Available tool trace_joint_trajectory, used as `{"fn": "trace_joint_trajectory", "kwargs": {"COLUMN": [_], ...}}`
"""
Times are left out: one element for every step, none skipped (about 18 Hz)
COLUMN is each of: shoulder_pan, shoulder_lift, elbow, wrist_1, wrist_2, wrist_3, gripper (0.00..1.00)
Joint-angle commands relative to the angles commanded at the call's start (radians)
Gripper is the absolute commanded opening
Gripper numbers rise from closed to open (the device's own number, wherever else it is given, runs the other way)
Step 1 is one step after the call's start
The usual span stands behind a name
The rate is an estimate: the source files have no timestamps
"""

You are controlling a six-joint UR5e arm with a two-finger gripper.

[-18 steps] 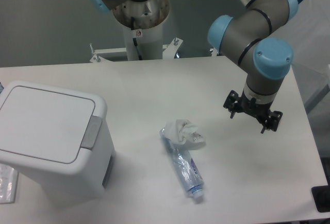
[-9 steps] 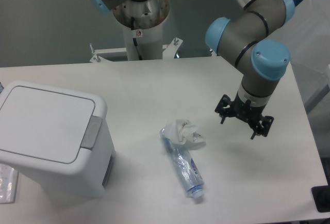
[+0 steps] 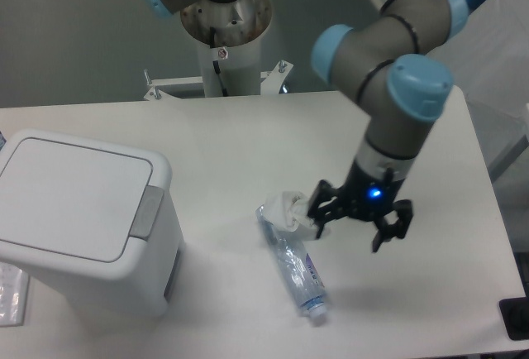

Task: Open the trash can
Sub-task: 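Move the open gripper across the table toward the trash can lid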

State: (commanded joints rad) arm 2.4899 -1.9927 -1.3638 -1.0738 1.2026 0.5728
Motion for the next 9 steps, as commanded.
{"fn": "trace_joint_trajectory", "kwargs": {"shoulder_pan": [-0.012, -0.037, -0.052, -0.057, -0.062, -0.074, -0.088, -0.089, -0.089], "shoulder_lift": [0.008, 0.008, 0.009, 0.012, 0.025, 0.047, 0.067, 0.078, 0.083], "elbow": [0.035, 0.089, 0.129, 0.15, 0.149, 0.129, 0.099, 0.098, 0.098], "wrist_1": [0.0, -0.002, -0.002, -0.005, -0.009, -0.011, -0.008, -0.008, -0.008], "wrist_2": [-0.006, -0.026, -0.058, -0.081, -0.093, -0.11, -0.118, -0.115, -0.12], "wrist_3": [-0.069, -0.135, -0.187, -0.226, -0.255, -0.272, -0.29, -0.307, -0.33], "gripper": [1.0, 1.0, 1.0, 1.0, 1.0, 1.0, 1.0, 1.0, 1.0]}}
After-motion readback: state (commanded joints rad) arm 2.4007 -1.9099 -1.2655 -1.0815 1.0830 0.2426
